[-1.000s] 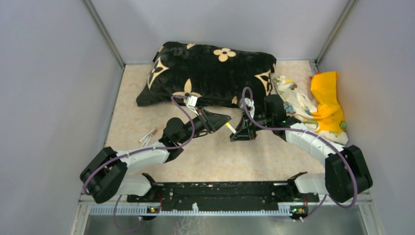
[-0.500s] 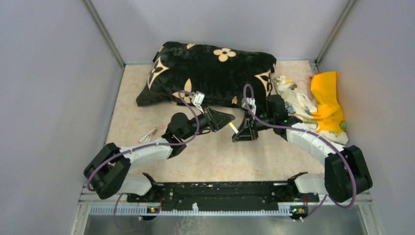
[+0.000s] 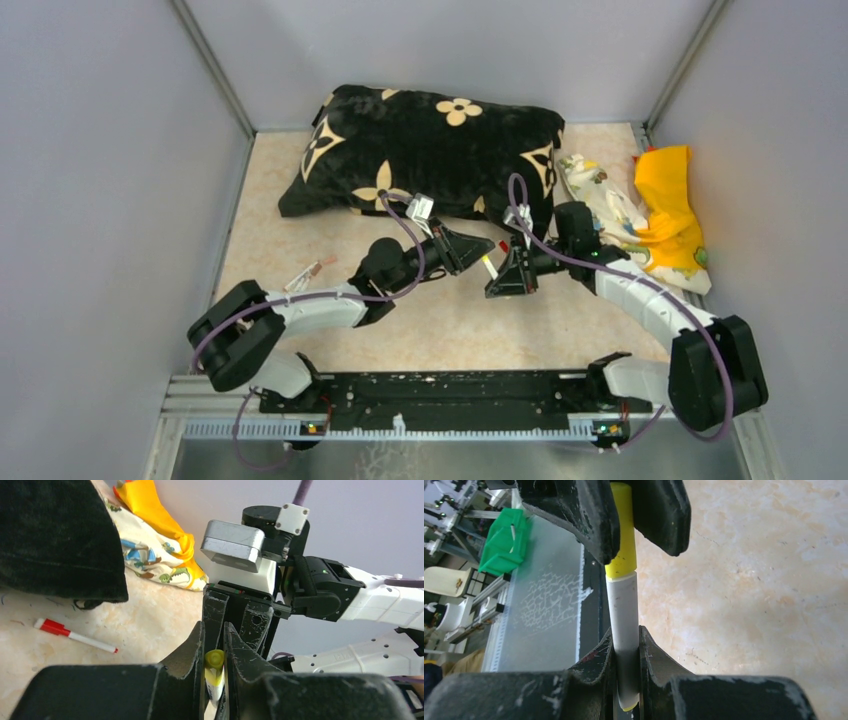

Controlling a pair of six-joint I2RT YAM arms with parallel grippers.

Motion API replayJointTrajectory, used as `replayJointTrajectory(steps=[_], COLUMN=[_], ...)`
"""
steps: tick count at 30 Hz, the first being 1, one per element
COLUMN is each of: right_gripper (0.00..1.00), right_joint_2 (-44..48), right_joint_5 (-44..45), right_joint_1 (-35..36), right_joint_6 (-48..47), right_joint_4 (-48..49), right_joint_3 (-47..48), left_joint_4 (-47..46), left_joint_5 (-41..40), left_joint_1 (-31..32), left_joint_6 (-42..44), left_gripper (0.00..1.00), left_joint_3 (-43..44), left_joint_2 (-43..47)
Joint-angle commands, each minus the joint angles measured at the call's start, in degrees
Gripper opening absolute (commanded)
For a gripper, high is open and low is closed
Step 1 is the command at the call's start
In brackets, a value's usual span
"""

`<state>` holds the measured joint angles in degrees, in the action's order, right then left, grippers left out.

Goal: Insert the pens into the pen caps
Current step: Press the pen cap onto the pen, then place the pen at the center of the board.

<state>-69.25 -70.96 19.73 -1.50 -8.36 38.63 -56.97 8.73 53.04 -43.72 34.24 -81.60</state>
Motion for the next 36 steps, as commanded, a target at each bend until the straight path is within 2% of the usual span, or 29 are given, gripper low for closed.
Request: replayJointTrajectory(steps=[1, 4, 6, 10, 11, 13, 15, 17, 20, 24, 26, 30, 32, 33, 35, 36], right_gripper=[0.0, 0.0, 0.0, 0.0, 0.0, 0.0, 0.0, 0.0, 0.0, 0.0, 0.0, 0.0, 0.0, 0.0, 0.0, 0.0], right_joint_2=[3.4, 4.4, 4.6, 4.6, 4.4, 4.4, 4.7, 5.1, 5.1, 5.0, 4.6, 3.5, 2.6, 2.2, 1.4, 1.1], right_joint_5=[14.2, 19.4, 19.1, 7.8, 5.5, 6.4, 13.7, 17.2, 14.9, 11.4, 9.5, 9.4, 9.6, 9.6, 9.8, 10.4], right_joint_1=[-2.2, -2.4, -2.5, -2.5, -2.5, -2.5, -2.5, -2.5, -2.5, -2.5, -2.5, -2.5, -2.5, -2.5, -2.5, -2.5], right_joint_6=[-3.9, -6.1, -6.0, -0.9, 0.8, 2.8, 1.8, 0.2, -0.2, -3.6, -6.8, -12.2, -13.1, -13.8, -15.3, -16.2], right_joint_4=[9.4, 6.5, 6.9, 13.9, 16.2, 17.0, 14.2, 13.0, 13.3, 11.2, 8.7, 3.6, 2.6, 2.1, 0.9, 0.0], right_joint_3=[6.5, 7.2, 7.1, 5.0, 4.2, 3.9, 4.5, 4.6, 4.4, 4.3, 4.7, 5.2, 5.3, 5.4, 5.8, 6.1], left_joint_4=[15.5, 15.5, 11.4, 1.9, 5.1, 19.1, 27.3, 27.4, 25.5, 21.9, 22.2, 22.0, 22.3, 22.8, 24.4, 25.1], left_joint_5=[22.2, 23.3, 21.9, 20.0, 19.4, 14.2, 7.9, 5.3, 5.6, 0.8, -4.2, -15.3, -18.6, -20.5, -23.0, -23.8], left_joint_1=[8.4, 8.3, 8.3, 9.4, 10.5, 13.5, 15.5, 16.0, 16.0, 14.2, 12.4, 10.3, 9.6, 9.2, 8.6, 8.4], left_joint_6=[-7.4, -9.6, -12.7, -18.2, -16.7, -10.0, -6.8, -7.1, -7.7, -7.7, -7.1, -3.1, -0.1, 1.2, 3.5, 4.7], left_gripper=[0.0, 0.0, 0.0, 0.0, 0.0, 0.0, 0.0, 0.0, 0.0, 0.0, 0.0, 0.2, 0.37, 0.49, 0.63, 0.67], left_joint_3=[-3.5, -4.7, -6.8, -7.0, -4.9, 1.0, 4.2, 4.3, 3.0, -1.9, -4.3, -6.0, -5.5, -5.1, -4.5, -4.4], left_joint_2=[-4.7, -4.3, -3.8, -6.3, -6.9, -7.1, -7.3, -7.8, -7.5, 0.3, 5.8, 15.3, 18.5, 19.7, 21.6, 22.5])
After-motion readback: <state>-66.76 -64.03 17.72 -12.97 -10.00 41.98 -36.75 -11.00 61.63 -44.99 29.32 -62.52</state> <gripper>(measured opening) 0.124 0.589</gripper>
